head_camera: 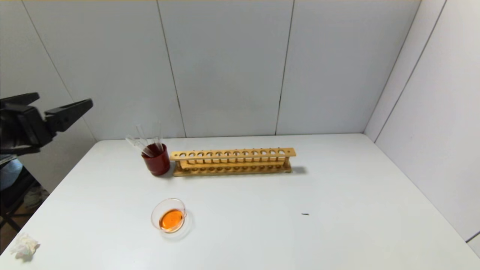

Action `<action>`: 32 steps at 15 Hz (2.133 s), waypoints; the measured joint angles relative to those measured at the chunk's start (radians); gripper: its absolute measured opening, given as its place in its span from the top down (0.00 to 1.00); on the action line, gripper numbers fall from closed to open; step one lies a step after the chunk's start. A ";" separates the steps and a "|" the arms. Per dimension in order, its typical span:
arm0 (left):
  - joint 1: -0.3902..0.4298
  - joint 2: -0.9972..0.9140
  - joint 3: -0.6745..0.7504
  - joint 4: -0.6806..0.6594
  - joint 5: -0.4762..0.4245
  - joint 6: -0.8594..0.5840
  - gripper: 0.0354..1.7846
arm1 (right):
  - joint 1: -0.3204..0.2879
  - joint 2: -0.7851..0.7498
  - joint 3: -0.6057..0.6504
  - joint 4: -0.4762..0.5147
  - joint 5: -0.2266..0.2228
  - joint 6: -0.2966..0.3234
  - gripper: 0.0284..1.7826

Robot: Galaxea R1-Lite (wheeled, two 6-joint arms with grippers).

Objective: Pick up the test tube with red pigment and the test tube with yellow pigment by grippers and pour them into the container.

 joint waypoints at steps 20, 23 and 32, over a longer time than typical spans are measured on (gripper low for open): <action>-0.007 -1.146 0.683 0.522 0.132 0.006 0.02 | 0.000 0.000 0.000 0.000 0.000 0.000 0.02; -0.009 -1.147 0.689 0.528 0.124 0.014 0.02 | 0.000 0.000 0.000 0.000 0.000 0.000 0.02; -0.009 -1.148 0.694 0.515 0.124 0.009 0.02 | 0.000 0.000 0.000 0.000 0.000 0.000 0.02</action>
